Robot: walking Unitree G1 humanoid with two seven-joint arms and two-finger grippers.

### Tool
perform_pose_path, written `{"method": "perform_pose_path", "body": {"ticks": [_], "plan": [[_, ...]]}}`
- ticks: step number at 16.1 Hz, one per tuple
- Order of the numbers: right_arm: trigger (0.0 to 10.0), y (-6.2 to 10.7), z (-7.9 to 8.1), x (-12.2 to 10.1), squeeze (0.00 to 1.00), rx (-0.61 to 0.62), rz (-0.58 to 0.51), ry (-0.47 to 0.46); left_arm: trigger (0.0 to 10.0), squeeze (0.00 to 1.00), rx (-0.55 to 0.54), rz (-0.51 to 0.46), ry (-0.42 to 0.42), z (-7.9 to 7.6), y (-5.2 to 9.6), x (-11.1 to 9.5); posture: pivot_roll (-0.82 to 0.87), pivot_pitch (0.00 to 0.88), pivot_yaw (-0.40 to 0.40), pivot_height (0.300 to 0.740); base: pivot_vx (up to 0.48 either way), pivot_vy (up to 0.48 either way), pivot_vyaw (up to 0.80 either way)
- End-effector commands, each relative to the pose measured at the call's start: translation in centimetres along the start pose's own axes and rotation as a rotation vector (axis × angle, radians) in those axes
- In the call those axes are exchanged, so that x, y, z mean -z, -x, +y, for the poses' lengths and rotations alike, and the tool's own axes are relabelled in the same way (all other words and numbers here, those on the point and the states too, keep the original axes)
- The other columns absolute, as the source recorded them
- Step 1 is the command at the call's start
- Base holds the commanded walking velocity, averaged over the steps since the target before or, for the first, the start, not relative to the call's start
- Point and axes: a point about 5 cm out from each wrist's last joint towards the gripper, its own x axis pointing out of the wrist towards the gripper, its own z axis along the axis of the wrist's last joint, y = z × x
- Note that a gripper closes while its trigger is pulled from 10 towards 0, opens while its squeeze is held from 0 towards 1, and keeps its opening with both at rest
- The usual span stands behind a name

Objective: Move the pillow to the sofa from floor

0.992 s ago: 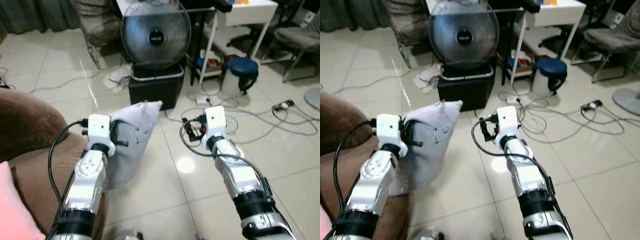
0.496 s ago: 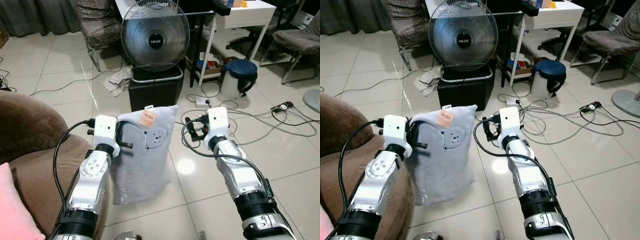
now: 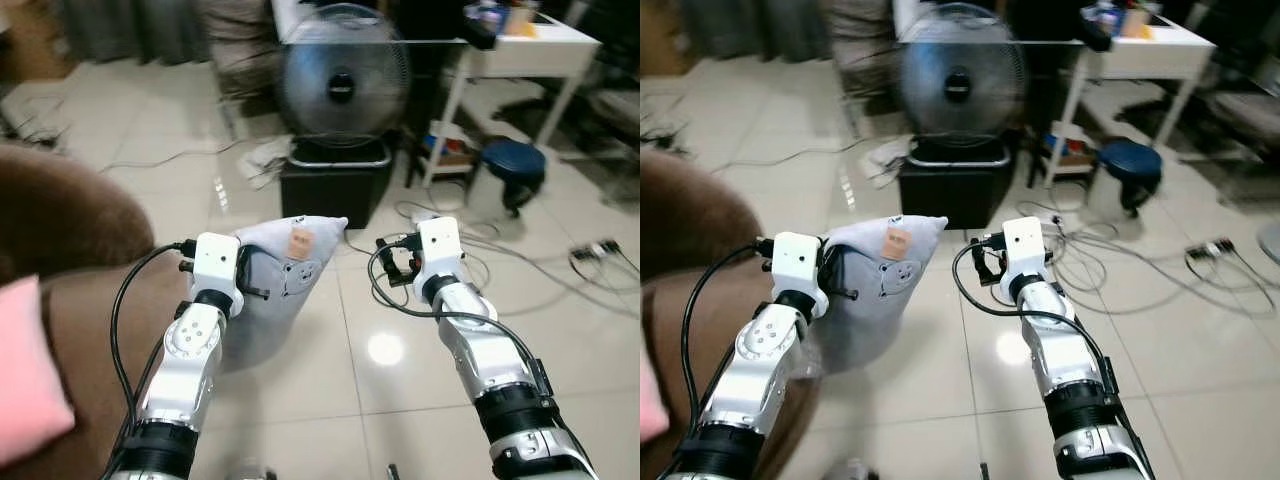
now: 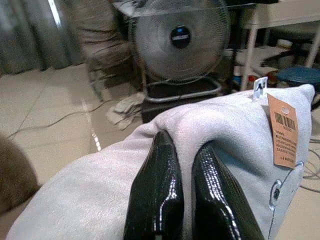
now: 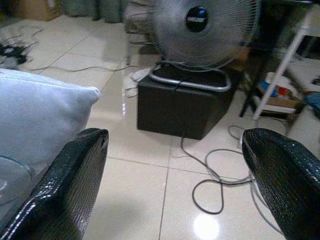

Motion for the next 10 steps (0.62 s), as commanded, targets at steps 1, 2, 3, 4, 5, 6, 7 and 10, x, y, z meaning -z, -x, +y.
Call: {"method": "perform_pose_path", "body": {"ticks": [1, 2, 3, 4, 5, 6, 7, 10], "plan": [[10.0, -0.01, 0.23, 0.23, 0.00, -0.004, 0.009, 0.002, 10.0, 0.00, -0.011, -0.068, -0.024, 0.32, -0.13, -1.36, 0.08, 0.000, -0.012, 0.740, 0.000, -0.461, 0.80], [10.0, -0.02, 0.24, 0.23, 0.00, -0.004, 0.009, 0.002, 10.0, 0.00, -0.011, -0.068, -0.025, 0.31, -0.13, -1.36, 0.08, 0.000, -0.012, 0.740, 0.000, -0.461, 0.80], [10.0, -0.02, 0.26, 0.24, 0.00, -0.005, 0.008, 0.002, 10.0, 0.00, -0.011, -0.069, -0.026, 0.31, -0.13, -1.38, 0.08, 0.000, -0.012, 0.740, 0.000, -0.461, 0.80], [10.0, -0.03, 0.26, 0.25, 0.00, -0.005, 0.009, 0.001, 10.0, 0.00, -0.010, -0.069, -0.028, 0.30, -0.14, -1.39, 0.08, 0.000, -0.012, 0.740, 0.000, -0.465, 0.80], [10.0, -0.04, 0.27, 0.26, 0.00, -0.005, 0.009, 0.000, 10.0, 0.00, -0.010, -0.069, -0.029, 0.29, -0.14, -1.40, 0.08, 0.000, -0.012, 0.740, 0.000, -0.461, 0.80], [10.0, -0.05, 0.28, 0.27, 0.00, -0.005, 0.009, 0.000, 10.0, 0.00, -0.009, -0.069, -0.030, 0.29, -0.16, -1.41, 0.08, 0.000, -0.012, 0.740, 0.000, -0.465, 0.80], [10.0, -0.06, 0.31, 0.28, 0.00, -0.005, 0.009, -0.001, 10.0, 0.00, -0.008, -0.069, -0.032, 0.28, -0.18, -1.42, 0.08, 0.000, -0.012, 0.740, 0.000, -0.465, 0.80], [10.0, -0.09, 0.33, 0.33, 0.00, -0.008, 0.011, -0.002, 10.0, 0.00, -0.008, -0.068, -0.033, 0.28, -0.23, -1.42, 0.08, 0.000, -0.007, 0.740, 0.000, -0.463, 0.80]]}}
